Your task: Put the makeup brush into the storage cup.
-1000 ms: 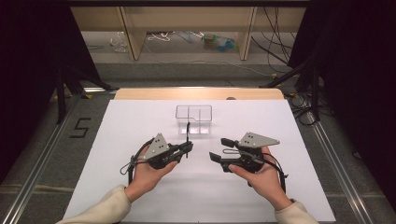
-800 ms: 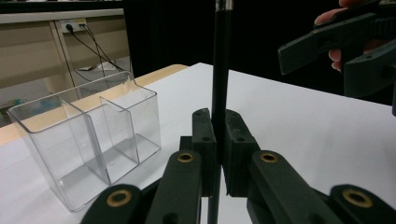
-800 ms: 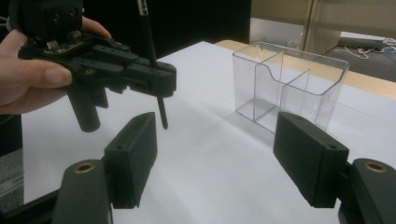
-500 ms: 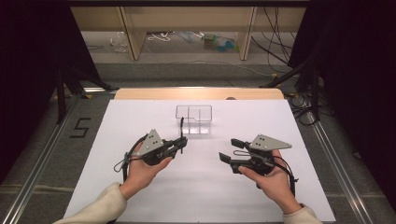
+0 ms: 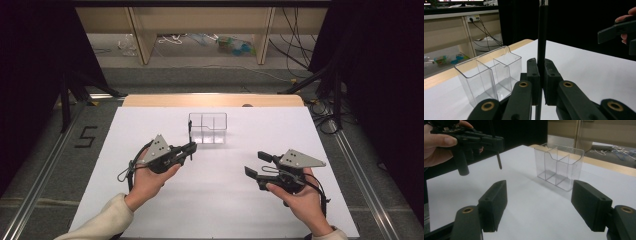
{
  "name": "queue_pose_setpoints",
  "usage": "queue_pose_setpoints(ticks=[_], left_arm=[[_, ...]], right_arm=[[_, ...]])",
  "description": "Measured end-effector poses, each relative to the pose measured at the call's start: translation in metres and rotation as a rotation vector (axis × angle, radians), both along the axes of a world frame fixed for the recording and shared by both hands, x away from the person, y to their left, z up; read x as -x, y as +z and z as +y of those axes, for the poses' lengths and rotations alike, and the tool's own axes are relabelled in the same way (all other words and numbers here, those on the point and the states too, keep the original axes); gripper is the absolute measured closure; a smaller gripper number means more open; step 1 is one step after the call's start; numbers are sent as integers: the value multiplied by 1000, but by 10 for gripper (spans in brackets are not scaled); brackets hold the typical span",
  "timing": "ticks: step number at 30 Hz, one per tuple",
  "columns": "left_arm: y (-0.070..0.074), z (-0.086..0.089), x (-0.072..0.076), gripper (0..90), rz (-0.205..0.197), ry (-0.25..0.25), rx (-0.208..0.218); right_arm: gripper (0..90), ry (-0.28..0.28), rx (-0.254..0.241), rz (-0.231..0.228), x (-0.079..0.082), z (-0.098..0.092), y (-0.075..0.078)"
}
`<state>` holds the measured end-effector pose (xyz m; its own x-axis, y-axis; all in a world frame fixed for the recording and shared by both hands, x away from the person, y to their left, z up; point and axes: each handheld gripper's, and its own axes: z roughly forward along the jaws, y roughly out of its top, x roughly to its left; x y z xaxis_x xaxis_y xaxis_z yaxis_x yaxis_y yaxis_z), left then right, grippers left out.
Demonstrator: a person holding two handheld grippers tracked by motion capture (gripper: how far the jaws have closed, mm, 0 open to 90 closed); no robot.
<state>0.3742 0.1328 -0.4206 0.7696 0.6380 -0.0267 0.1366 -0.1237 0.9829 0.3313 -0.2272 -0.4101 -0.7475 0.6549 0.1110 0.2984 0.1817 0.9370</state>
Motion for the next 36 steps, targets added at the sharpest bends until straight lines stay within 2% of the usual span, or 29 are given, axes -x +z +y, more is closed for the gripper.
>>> queue_pose_setpoints(ticks=[1,2,3,4,6,7,8,10,11,14,15,17,20,21,22,23,26,33,34,35,36], left_arm=[[1,1,0,849,1,2,2],[1,2,-1,849,-1,4,3],[2,2,-1,849,0,6,6],[2,3,-1,849,-2,9,4],[4,4,-2,849,1,14,4],[5,5,-3,849,0,14,4],[6,6,-3,849,2,19,10],[7,7,-4,849,-1,23,7],[8,8,-4,849,0,25,10],[10,10,-6,849,0,28,6],[11,10,-7,849,0,30,8],[12,11,-8,849,-3,31,6],[15,11,-11,849,-9,37,10],[15,11,-11,849,-10,37,11],[16,12,-12,849,-12,41,10],[17,12,-13,849,-12,43,13],[19,14,-16,849,-15,51,10],[19,14,-22,849,-18,66,6],[20,14,-23,849,-20,67,2],[20,14,-24,849,-20,69,3],[20,14,-25,849,-20,71,4]], right_arm=[[298,-1,-13,-17,0,0,-2],[296,-3,-5,-33,-1,-1,-2],[295,-10,-2,-11,2,-3,-2],[295,-5,-14,-30,1,-3,-3],[293,-9,-9,-11,3,-5,-3],[292,-10,-9,-40,2,-6,-4],[291,-8,-15,-7,5,-6,-4],[289,-12,-10,-29,5,-7,-5],[288,-10,-9,-8,6,-8,-5],[284,-17,1,-37,5,-10,-7],[284,-21,1,-8,7,-10,-6],[284,-26,10,-7,8,-11,-6],[284,-24,-7,-9,8,-12,-7],[284,-26,-2,-35,7,-13,-8],[284,-27,0,-39,7,-13,-8],[284,-30,-9,-16,9,-13,-8],[284,-32,-13,-17,9,-14,-9],[284,-49,29,-27,10,-18,-8],[283,-47,27,-24,11,-18,-8],[283,-44,9,-9,11,-17,-8],[284,-38,-14,-14,11,-16,-10]])
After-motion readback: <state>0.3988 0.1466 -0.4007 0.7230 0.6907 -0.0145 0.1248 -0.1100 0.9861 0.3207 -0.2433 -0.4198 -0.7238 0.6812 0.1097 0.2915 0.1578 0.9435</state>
